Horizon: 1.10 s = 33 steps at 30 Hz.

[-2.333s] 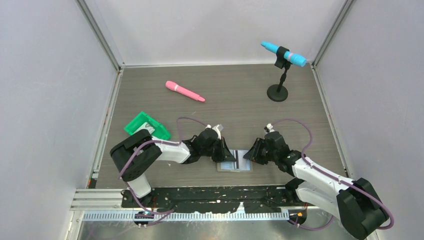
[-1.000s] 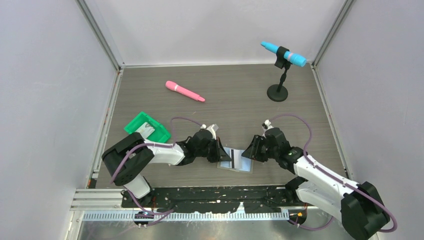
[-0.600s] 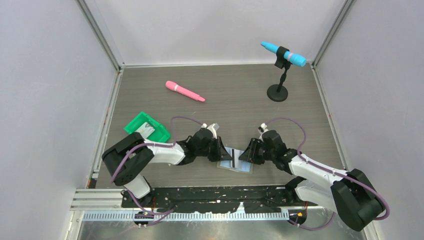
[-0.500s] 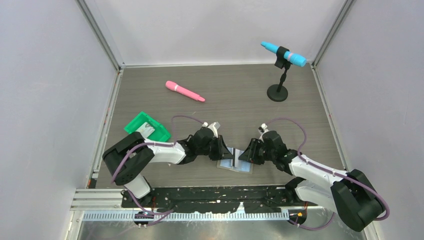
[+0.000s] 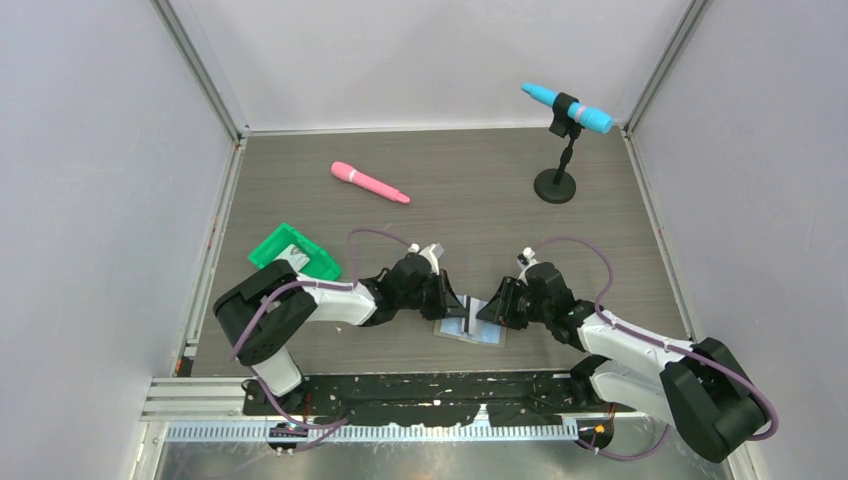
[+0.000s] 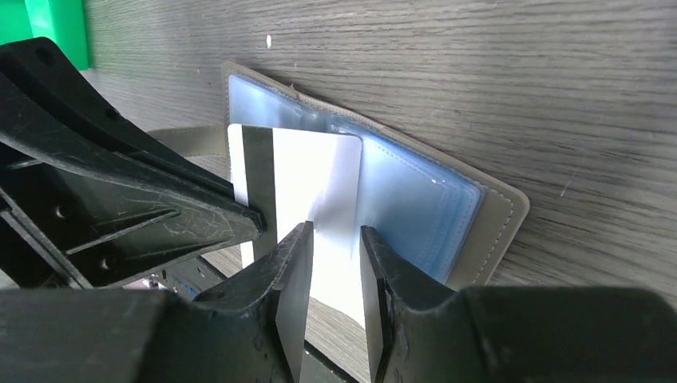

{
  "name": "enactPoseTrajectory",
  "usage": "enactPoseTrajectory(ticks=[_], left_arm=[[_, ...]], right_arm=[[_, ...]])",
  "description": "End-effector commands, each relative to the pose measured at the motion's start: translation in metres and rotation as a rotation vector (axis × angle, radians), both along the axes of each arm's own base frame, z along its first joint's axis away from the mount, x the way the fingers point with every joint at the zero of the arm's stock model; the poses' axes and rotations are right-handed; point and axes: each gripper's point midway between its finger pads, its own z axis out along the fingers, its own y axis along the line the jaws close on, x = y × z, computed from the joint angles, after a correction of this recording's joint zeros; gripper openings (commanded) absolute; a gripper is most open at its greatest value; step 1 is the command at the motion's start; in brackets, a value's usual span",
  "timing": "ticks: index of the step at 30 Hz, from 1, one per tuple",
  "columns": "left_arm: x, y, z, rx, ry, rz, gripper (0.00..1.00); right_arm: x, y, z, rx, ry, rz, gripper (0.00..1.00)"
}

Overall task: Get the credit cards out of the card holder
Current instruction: Remove the credit card from the card holder.

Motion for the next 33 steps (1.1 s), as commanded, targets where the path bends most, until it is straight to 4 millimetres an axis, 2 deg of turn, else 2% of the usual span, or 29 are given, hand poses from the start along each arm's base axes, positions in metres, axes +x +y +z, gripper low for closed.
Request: enactPoseTrajectory(ticks=[1, 5, 11, 15, 17, 20, 21, 22, 23, 24, 25, 27, 30, 33], left_arm=[[0.006, -0.004, 0.019, -0.033, -0.061, -0.003, 0.0], [0.007, 0.008, 0.028, -0.01, -0.098, 0.021, 0.0], [0.01, 0.036, 0.036, 0.09, -0.15, 0.08, 0.0], [0.011, 0.058, 0.051, 0.166, -0.142, 0.129, 0.0], [0.011, 0.065, 0.067, 0.167, -0.148, 0.149, 0.0], [0.011, 0.072, 0.087, 0.144, -0.162, 0.178, 0.0], [0.012, 0.073, 0.095, 0.124, -0.163, 0.192, 0.0], [0.013, 0.075, 0.102, 0.099, -0.16, 0.202, 0.0], [0.013, 0.075, 0.109, 0.071, -0.148, 0.206, 0.0], [0.013, 0.077, 0.117, 0.042, -0.132, 0.214, 0.0], [0.015, 0.079, 0.125, 0.013, -0.118, 0.225, 0.0], [0.017, 0.084, 0.137, -0.034, -0.092, 0.255, 0.0], [0.019, 0.09, 0.154, -0.101, -0.056, 0.289, 0.0], [0.015, 0.092, 0.169, -0.152, -0.039, 0.287, 0.0]], right_arm=[[-0.003, -0.004, -0.005, -0.03, 0.009, -0.004, 0.36], [0.002, -0.006, 0.002, -0.062, -0.016, 0.005, 0.36], [0.021, -0.007, 0.033, -0.105, -0.109, 0.018, 0.37], [0.037, -0.001, 0.073, -0.106, -0.267, 0.071, 0.42], [0.046, 0.002, 0.095, -0.126, -0.389, 0.088, 0.43], [0.063, -0.001, 0.134, -0.176, -0.617, 0.067, 0.43], [0.065, 0.007, 0.149, -0.157, -0.708, 0.07, 0.43], [0.07, 0.004, 0.162, -0.191, -0.81, 0.059, 0.42], [0.065, 0.015, 0.175, -0.159, -0.904, 0.082, 0.43], [0.064, 0.015, 0.186, -0.193, -1.01, 0.107, 0.43], [0.055, 0.026, 0.193, -0.171, -1.092, 0.151, 0.44], [0.042, 0.036, 0.203, -0.198, -1.242, 0.234, 0.47], [0.03, 0.048, 0.205, -0.264, -1.4, 0.349, 0.52], [0.008, 0.067, 0.2, -0.308, -1.57, 0.512, 0.55]])
